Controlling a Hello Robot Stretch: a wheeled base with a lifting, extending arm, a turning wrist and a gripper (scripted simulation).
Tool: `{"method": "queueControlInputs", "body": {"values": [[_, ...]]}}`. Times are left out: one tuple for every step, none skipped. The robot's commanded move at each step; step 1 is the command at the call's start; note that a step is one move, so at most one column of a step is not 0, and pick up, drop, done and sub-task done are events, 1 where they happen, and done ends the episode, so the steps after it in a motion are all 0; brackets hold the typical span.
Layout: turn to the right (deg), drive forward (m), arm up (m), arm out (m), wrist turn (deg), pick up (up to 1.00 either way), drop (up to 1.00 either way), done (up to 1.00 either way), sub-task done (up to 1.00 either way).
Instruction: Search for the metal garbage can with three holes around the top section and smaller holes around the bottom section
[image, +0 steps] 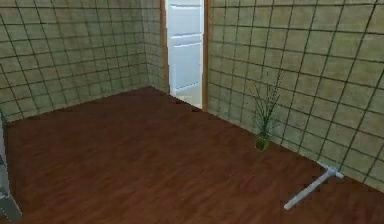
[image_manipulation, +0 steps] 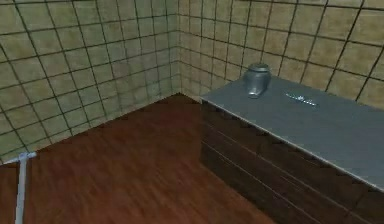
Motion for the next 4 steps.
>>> {"method": "queueControlInputs", "body": {"values": [[0.0, 0.2, 0.0, 0.0, 0.0, 0.0, 0.0, 0.0, 0.0], [-42.0, 0.0, 0.0, 0.0, 0.0, 0.0, 0.0, 0.0, 0.0], [0.0, 0.65, 0.0, 0.0, 0.0, 0.0, 0.0, 0.0, 0.0], [30.0, 0.0, 0.0, 0.0, 0.0, 0.0, 0.0, 0.0, 0.0]]}}
